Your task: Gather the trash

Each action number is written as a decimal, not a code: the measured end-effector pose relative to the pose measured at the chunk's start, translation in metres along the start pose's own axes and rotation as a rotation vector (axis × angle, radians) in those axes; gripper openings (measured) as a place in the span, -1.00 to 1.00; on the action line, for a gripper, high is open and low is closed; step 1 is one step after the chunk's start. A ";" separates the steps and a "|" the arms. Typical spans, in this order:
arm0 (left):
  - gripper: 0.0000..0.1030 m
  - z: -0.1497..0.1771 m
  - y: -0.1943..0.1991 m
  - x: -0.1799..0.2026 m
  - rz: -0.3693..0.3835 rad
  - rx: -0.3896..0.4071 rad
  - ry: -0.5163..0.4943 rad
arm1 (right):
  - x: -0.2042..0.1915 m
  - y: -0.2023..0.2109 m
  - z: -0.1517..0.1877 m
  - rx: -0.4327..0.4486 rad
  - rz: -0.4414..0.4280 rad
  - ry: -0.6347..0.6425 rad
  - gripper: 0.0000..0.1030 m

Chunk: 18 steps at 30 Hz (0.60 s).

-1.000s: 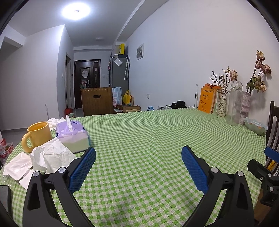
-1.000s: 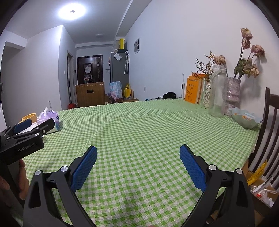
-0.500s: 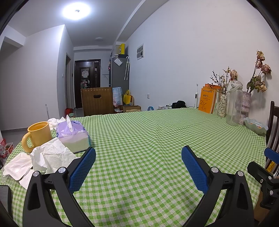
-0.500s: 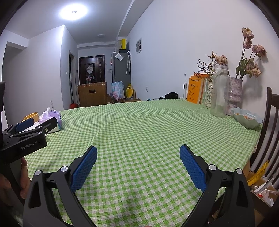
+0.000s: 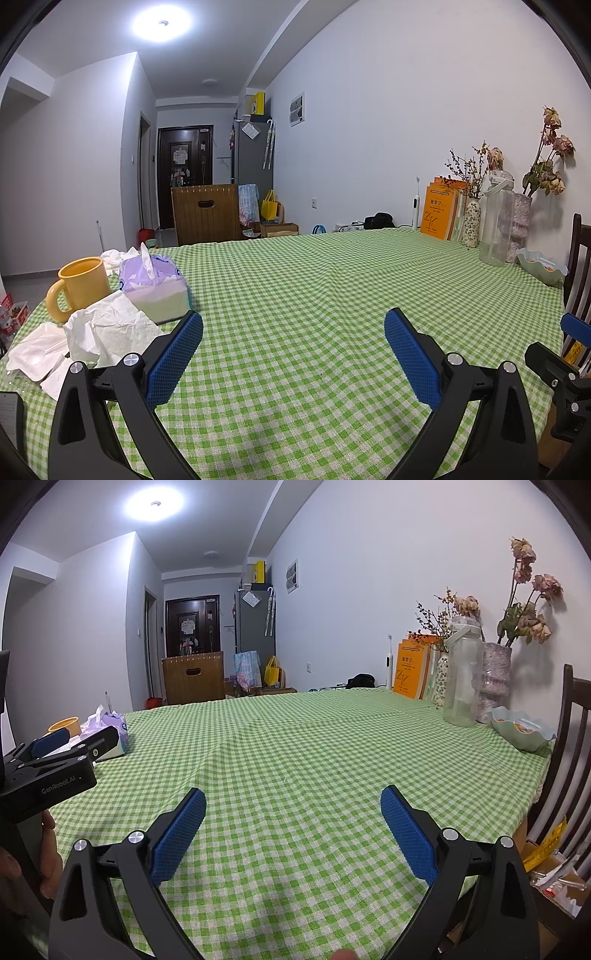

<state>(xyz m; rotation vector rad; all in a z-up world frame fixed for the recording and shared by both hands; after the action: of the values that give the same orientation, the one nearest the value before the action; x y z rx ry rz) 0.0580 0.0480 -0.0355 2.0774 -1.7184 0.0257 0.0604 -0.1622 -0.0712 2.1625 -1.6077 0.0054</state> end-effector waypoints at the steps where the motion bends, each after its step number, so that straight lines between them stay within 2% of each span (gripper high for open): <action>1: 0.86 0.000 0.000 0.000 0.000 0.000 0.000 | 0.000 0.000 0.000 -0.001 -0.001 -0.001 0.78; 18: 0.86 0.000 0.000 0.000 0.000 0.000 0.000 | -0.003 0.001 0.003 -0.003 -0.006 0.013 0.78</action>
<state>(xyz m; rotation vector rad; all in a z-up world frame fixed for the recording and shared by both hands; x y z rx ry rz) 0.0580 0.0477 -0.0351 2.0772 -1.7183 0.0255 0.0573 -0.1609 -0.0744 2.1607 -1.5931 0.0148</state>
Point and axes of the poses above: each gripper's, at about its wrist camera, not at the fingertips, and y roughly against the way its jaws point, x to its right, z to its underside, the point moved 6 cm from there along -y, roughly the way its jaws point, and after that the axes turned 15 degrees about y, right-handed, at the moved point
